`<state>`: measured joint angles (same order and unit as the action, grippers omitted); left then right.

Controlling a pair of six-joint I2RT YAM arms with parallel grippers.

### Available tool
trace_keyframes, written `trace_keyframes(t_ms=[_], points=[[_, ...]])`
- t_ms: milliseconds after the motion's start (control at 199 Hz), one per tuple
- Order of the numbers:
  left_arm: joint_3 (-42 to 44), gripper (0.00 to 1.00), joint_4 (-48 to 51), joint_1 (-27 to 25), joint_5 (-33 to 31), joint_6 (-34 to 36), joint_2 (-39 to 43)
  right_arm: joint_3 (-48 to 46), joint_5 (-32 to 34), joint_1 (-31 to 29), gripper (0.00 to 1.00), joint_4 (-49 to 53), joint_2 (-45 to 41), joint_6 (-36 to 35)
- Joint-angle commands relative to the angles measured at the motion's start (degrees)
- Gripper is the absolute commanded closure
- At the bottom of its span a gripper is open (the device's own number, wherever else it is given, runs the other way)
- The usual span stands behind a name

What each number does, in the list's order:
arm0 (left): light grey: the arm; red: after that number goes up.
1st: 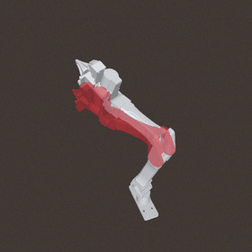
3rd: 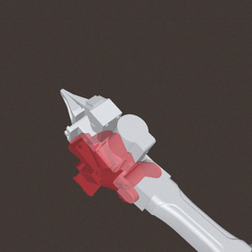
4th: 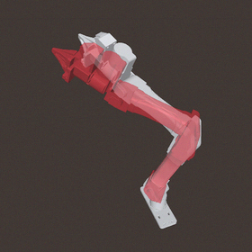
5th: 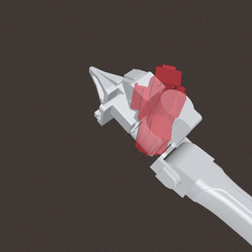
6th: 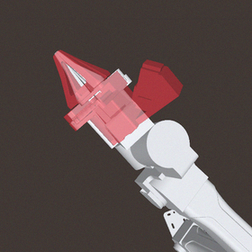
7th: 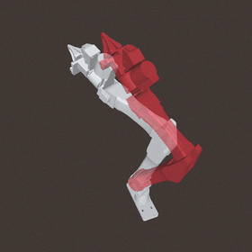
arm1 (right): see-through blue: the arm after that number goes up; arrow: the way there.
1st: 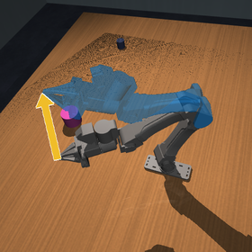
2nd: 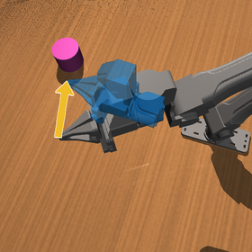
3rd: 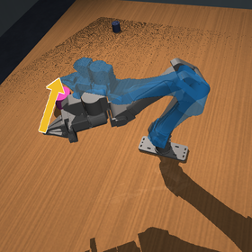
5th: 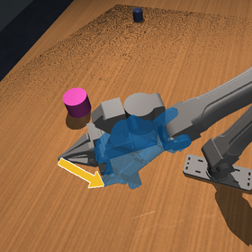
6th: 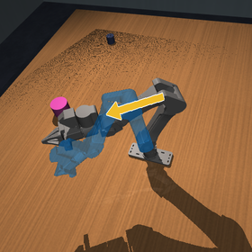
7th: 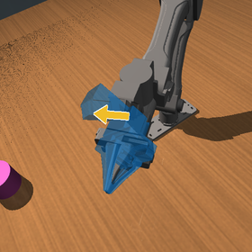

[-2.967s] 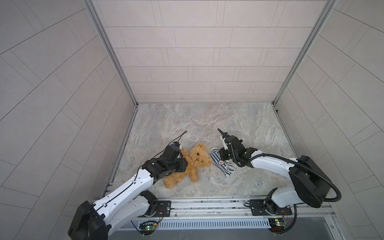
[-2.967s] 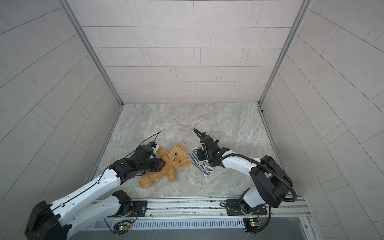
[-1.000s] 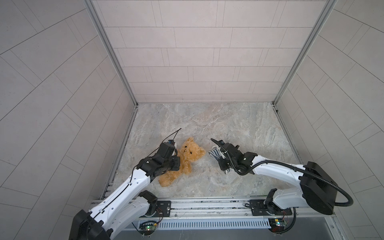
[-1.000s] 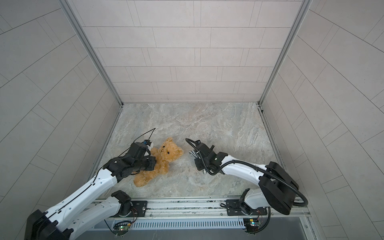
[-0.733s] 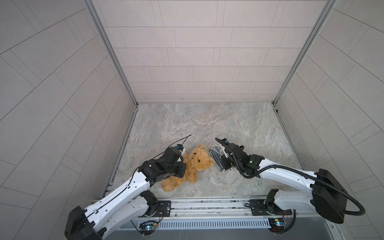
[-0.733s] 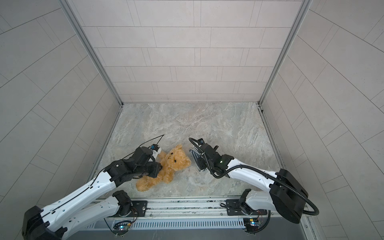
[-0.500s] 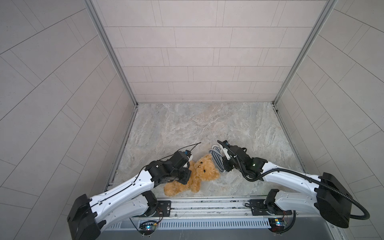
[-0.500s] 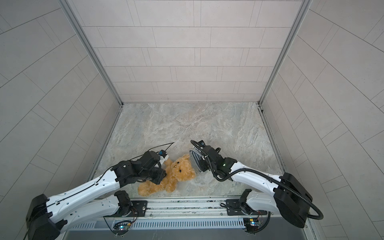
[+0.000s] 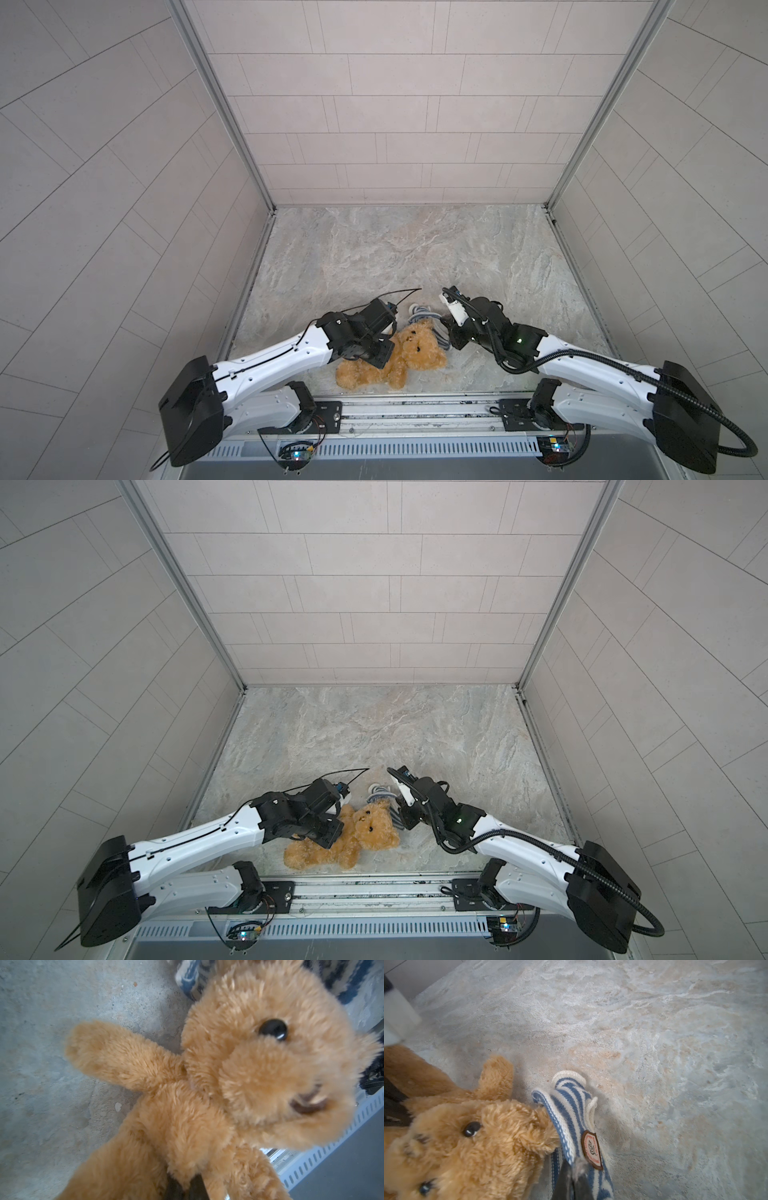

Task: Dress the teddy bear
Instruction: 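Lift the garment with the right gripper and pull it over the bear's head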

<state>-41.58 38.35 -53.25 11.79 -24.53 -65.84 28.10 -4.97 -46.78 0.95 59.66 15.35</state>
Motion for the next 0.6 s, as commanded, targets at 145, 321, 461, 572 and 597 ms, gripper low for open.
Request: trace_keyframes(t_ms=[145,321,461,572,597], points=[[-1.1,1.00,-0.8,-0.3,-1.5,0.4,-2.4,-0.4,-3.1,-1.4,1.00,-2.0,-1.1,-1.3],[0.7,1.00,-4.0,0.0,-2.1,-2.9,-2.4,-1.1,-4.1,-3.5,1.00,-2.0,-2.0,-2.1],[3.2,1.00,-8.1,1.3,-0.5,-5.8,-1.9,-1.7,-4.8,-4.8,1.00,-2.1,-2.5,-2.2],[5.9,1.00,-11.2,3.1,0.8,-8.1,-1.0,-1.8,-4.8,-5.7,1.00,-1.9,-2.7,-2.3],[6.6,1.00,-11.8,3.4,0.8,-8.6,-0.9,-1.8,-4.9,-6.0,1.00,-1.9,-2.6,-2.3]])
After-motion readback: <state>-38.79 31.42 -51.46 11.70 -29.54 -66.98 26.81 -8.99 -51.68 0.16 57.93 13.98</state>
